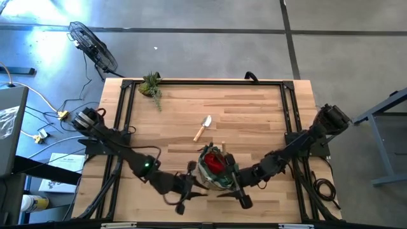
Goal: Pick & Place Garden tools in Gardening bag
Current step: Put the right trowel into the light brown gardening bag
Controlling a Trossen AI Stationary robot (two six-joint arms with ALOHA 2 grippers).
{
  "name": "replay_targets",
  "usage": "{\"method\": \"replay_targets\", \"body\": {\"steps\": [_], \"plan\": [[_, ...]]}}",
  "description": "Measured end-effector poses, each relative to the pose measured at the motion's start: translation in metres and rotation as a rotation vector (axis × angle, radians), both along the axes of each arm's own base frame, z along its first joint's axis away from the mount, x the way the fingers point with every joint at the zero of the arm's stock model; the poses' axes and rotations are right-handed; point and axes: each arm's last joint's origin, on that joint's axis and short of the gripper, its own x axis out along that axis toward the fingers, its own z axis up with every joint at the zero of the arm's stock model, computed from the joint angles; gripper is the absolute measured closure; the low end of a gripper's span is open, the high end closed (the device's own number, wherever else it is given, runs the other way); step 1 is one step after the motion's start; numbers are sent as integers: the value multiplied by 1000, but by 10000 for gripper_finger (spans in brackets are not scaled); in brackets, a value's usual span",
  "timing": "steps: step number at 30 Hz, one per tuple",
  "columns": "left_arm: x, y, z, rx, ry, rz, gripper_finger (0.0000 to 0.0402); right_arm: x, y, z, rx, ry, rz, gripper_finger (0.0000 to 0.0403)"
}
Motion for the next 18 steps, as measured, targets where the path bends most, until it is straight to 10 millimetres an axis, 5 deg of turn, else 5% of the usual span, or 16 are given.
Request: {"method": "replay_targets", "body": {"steps": [11, 18], "plan": [[-46, -33, 8, 130, -35, 218, 341, -9, 13, -1, 20, 21, 52, 176], [-52, -33, 6, 85, -46, 372, 341, -7, 12, -6, 63, 90, 19, 176]]}}
